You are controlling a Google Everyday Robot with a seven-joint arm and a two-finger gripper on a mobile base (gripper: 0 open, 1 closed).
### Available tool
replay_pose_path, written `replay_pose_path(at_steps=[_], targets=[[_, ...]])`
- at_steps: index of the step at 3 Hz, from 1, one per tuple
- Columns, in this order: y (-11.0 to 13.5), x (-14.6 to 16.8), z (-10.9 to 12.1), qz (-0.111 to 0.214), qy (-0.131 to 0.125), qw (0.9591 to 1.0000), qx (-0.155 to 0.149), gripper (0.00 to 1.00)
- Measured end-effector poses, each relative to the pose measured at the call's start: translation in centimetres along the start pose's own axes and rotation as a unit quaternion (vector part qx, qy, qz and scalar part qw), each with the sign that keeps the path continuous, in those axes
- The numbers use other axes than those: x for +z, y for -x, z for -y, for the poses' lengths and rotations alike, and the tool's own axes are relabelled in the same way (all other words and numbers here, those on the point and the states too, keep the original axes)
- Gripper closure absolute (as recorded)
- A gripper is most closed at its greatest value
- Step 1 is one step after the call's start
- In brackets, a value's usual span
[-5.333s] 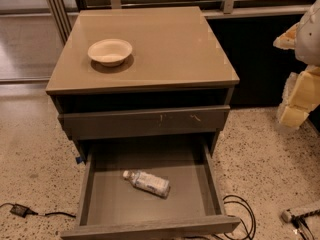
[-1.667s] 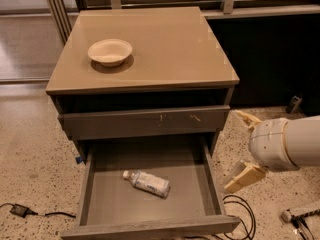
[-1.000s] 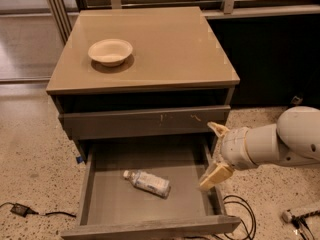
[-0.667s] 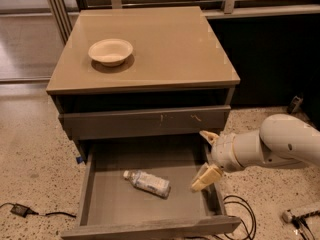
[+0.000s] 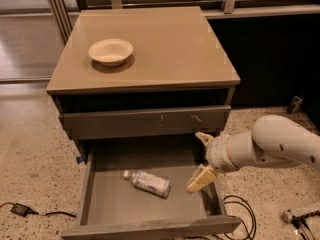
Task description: Pick blue plastic bottle from middle drawer and place on counter
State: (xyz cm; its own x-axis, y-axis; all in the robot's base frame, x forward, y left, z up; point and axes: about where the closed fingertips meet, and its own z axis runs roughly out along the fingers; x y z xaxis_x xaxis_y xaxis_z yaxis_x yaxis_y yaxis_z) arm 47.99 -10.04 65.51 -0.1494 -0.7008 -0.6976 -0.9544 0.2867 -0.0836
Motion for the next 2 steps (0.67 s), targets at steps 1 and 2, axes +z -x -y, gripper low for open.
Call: replay_pose_path(at_steps=[1,2], targets=[[-0.5,5.3,0.3,-0.006,0.023,0.9997,0.001,0.0],[-1.5,8.8,0.5,-0.007,0.035,0.9993,0.01,0.0]])
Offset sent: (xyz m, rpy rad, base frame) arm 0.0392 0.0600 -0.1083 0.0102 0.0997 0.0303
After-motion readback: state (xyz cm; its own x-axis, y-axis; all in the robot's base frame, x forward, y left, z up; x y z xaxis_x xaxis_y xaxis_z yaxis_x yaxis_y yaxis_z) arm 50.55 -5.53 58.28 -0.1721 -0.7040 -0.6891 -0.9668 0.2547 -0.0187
